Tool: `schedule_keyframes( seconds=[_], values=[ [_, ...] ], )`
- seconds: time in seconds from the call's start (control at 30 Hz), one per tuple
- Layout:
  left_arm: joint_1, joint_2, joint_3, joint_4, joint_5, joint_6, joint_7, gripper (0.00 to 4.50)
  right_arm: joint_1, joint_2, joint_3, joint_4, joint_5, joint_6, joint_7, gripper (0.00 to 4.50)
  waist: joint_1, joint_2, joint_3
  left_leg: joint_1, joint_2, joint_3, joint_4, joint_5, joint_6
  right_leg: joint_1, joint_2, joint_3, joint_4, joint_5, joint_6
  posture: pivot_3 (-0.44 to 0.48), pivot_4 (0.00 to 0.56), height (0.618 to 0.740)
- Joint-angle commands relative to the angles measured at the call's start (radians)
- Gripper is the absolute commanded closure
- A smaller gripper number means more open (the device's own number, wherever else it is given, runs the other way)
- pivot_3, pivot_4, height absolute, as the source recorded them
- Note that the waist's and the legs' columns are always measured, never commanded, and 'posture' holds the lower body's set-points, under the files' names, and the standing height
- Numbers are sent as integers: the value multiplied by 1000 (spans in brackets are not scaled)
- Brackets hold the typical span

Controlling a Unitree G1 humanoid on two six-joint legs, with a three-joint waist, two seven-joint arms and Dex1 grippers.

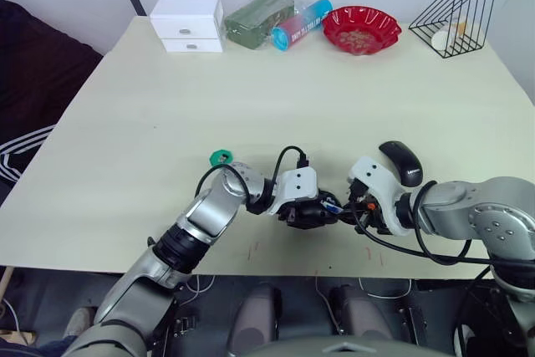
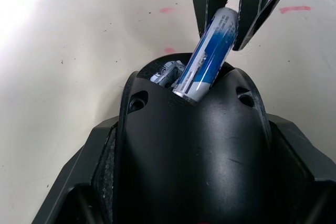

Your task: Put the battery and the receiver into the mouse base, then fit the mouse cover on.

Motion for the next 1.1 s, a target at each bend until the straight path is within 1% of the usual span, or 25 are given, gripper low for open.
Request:
schedule_keyframes(
  seconds=[0.03, 0.1, 0.17, 0.23, 0.27, 0.3, 0.33, 0.37, 0.4, 0.53, 0.67, 0.8, 0.93, 0.97, 1.0, 1.07, 1.1],
  values=[
    [26, -4, -34, 18, 22, 24, 6, 1543, -12, 14, 6, 14, 35, 6, -53, 4457, 0, 0, 0, 0, 0, 0, 0, 0, 0, 0, 0, 0, 0, 0, 0, 0, 150, 740],
    [27, -3, -35, 20, 25, 21, 6, 1543, -16, 15, 6, 17, 49, 6, -67, 4457, 0, -1, -1, 0, 0, 0, 0, 0, 0, 0, 0, 0, 0, 0, 0, 0, 150, 740],
    [25, -5, -34, 21, 25, 22, 7, 1543, -17, 20, 2, 20, 68, 6, -73, 3399, 0, -1, -1, 0, 0, 0, 0, 0, 0, 0, 0, 0, 0, 0, 0, 0, 150, 740],
    [24, -6, -33, 22, 24, 23, 8, 1543, -16, 28, -5, 25, 89, 6, -80, 2694, 0, -1, -2, 0, 0, 0, 0, 0, 0, 0, 0, 0, 0, 0, 0, 0, 150, 740],
    [24, -6, -33, 23, 25, 22, 8, 1543, -16, 31, -8, 26, 97, 6, -84, 2206, -1, -1, -2, 0, 0, 0, 0, 0, 0, 0, 0, 0, 0, 0, 0, 0, 150, 740],
    [24, -6, -33, 23, 25, 21, 8, 1543, -18, 30, -7, 25, 106, 6, -82, 1862, -1, -1, -3, 0, 0, 0, 0, 0, 0, 0, 0, 0, 0, 0, 0, 0, 150, 740],
    [25, -6, -34, 23, 26, 20, 9, 1543, -18, 31, -8, 25, 116, 6, -82, 1295, -1, -1, -4, 0, 0, 0, 0, 0, 0, 0, 0, 0, 0, 0, 0, 0, 150, 740],
    [24, -7, -34, 23, 27, 20, 9, 1543, -17, 31, -9, 26, 125, 6, -83, 572, -1, -2, -4, 0, 0, 0, 0, 0, 0, 0, 0, 0, 0, 0, 0, 0, 150, 740],
    [24, -7, -35, 23, 27, 20, 9, 1543, -16, 31, -12, 27, 130, 6, -86, 460, -1, -1, -4, 0, 0, 0, 0, 0, 0, 0, 0, 0, 0, 0, 0, 0, 150, 740],
    [25, -9, -36, 21, 25, 22, 7, 1543, -23, -2, -37, 20, 152, 6, -72, 460, 0, -2, -4, 0, 1, 0, 0, 0, 0, 0, 0, 0, 0, 0, 0, 0, 150, 740],
    [25, -12, -35, 22, 25, 23, 8, 1543, -19, -44, -62, -22, 153, -14, -4, 460, 2, -2, -4, -1, 0, 0, 0, 0, 0, 0, -1, 0, -2, 0, 0, 0, 150, 740],
    [22, -15, -34, 26, 25, 22, 7, 1543, 5, -120, -45, -80, 98, -101, 85, 460, 2, -1, -4, -1, 0, -1, 0, 0, 0, 0, -1, -1, -2, 0, 0, 0, 150, 740],
    [13, -15, -34, 33, 25, 23, 3, 1543, 75, -189, -56, -102, 10, -240, 174, 460, 3, -2, -4, -2, 0, -1, 0, 0, 0, 0, -1, -1, -2, 0, 0, 0, 150, 740],
    [15, -14, -34, 31, 25, 23, 2, 1543, 102, -197, -59, -101, -21, -286, 189, 844, 3, -2, -4, -2, 0, -1, 0, 0, 0, 0, -1, -1, -3, 0, 0, 0, 150, 740],
    [17, -13, -35, 28, 25, 24, 1, 1543, 132, -196, -65, -99, -47, -337, 208, 957, 2, -2, -4, -2, 0, -1, 0, 0, 0, 0, -1, -1, -3, 0, 0, 0, 150, 740],
    [20, -11, -36, 26, 25, 26, -1, 1543, 200, -203, -63, -98, -128, -504, 304, 1591, 3, -2, -4, -2, 0, -1, 0, 0, 0, 0, -1, -1, -3, 0, 0, 0, 150, 740],
    [20, -11, -37, 27, 25, 27, -1, 1543, 223, -198, -65, -95, -156, -571, 343, 2080, 3, -2, -4, -2, 0, -1, 0, 0, 0, 0, -1, -1, -3, 0, 0, 0, 150, 740]
  ],
)
